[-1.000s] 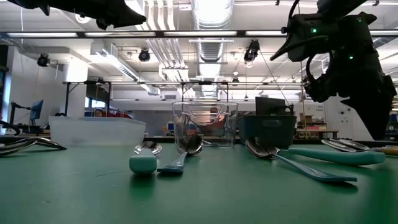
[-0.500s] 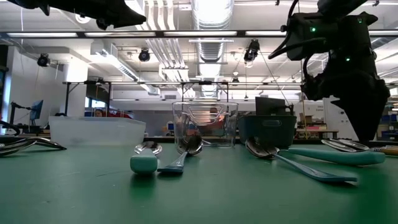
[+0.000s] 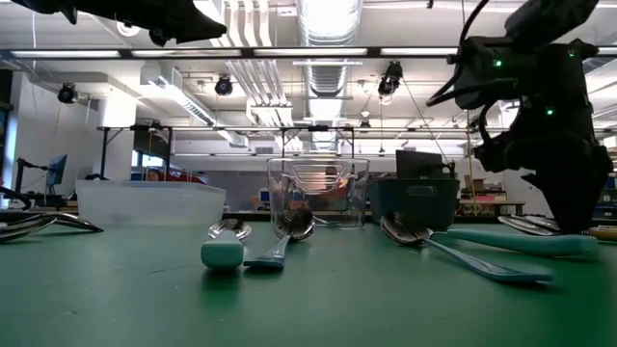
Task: Sort silverware by color (type)
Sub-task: Put the yellow spoon into the blue bin
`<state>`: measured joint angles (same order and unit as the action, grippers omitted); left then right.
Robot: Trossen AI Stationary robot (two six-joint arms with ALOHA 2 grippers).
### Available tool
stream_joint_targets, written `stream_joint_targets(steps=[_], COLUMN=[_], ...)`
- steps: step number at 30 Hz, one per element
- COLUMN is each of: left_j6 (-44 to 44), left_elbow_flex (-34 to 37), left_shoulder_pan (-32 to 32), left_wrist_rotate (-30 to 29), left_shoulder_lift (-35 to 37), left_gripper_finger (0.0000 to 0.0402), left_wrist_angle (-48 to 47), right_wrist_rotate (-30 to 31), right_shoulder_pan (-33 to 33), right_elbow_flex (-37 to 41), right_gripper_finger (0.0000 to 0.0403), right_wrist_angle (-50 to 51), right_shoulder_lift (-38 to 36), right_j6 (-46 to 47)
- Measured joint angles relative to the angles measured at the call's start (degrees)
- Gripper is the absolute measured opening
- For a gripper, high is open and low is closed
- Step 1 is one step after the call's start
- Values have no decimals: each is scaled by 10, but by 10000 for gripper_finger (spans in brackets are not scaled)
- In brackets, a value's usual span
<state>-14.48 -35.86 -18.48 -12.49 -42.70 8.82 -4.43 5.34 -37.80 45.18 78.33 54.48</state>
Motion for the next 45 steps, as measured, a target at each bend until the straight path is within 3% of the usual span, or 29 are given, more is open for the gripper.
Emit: stream_joint_targets(steps=[14,24,34,45], left_j6=[0,0,1,2], left_elbow_flex=[0,0,0,0], left_shoulder_pan=[0,0,0,0], left_wrist_rotate=[0,0,0,0], left_shoulder_lift=[0,0,-1,-6], left_gripper_finger=[123,123,123,123], left_wrist_angle=[0,0,0,4], right_wrist_rotate=[1,-16,-13,46], right_shoulder_pan=[0,0,-26,-113], right_elbow_flex=[7,-2,-113,-307], right_gripper_finger=[34,16,14,8], right_wrist_angle=[-27,-38,-37,-53], right_shoulder_lift=[1,-20,-64,19], right_j6=[0,0,-37,-204])
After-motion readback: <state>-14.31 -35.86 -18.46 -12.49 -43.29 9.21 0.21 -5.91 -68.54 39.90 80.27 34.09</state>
